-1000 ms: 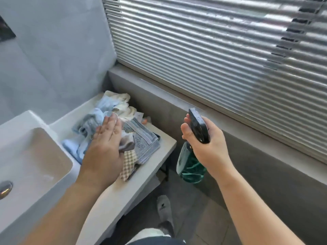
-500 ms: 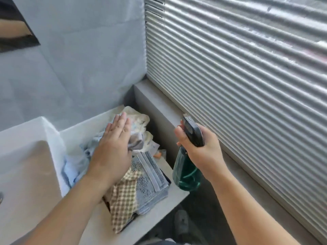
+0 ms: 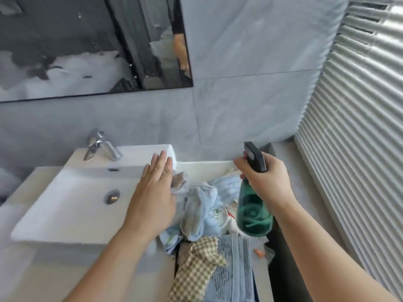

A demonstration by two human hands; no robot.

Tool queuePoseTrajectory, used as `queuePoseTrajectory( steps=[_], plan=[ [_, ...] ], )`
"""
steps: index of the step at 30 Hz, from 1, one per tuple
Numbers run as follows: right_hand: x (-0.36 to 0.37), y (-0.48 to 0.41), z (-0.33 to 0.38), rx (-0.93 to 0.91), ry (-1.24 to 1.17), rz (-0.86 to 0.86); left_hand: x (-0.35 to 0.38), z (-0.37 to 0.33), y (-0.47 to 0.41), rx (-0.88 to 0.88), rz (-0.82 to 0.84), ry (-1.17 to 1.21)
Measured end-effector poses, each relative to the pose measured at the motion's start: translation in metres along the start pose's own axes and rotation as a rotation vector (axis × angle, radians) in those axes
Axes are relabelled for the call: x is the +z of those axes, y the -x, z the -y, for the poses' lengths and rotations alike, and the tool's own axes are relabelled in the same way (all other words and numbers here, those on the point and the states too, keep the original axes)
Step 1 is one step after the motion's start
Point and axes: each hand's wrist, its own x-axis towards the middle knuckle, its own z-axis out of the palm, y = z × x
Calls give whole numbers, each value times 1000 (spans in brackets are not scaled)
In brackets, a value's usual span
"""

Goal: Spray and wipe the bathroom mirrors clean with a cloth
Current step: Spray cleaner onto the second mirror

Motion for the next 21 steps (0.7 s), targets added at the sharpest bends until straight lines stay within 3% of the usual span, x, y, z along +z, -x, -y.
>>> queuePoseTrajectory(
  steps=[8,21],
  plan=[
    [57,-41,48,-183,-27,107,-40,12,-8,-219,-91,-35],
    [69,-50,85,-331,-72,101,-55,22,-25,-236,-105,-39]
  ],
)
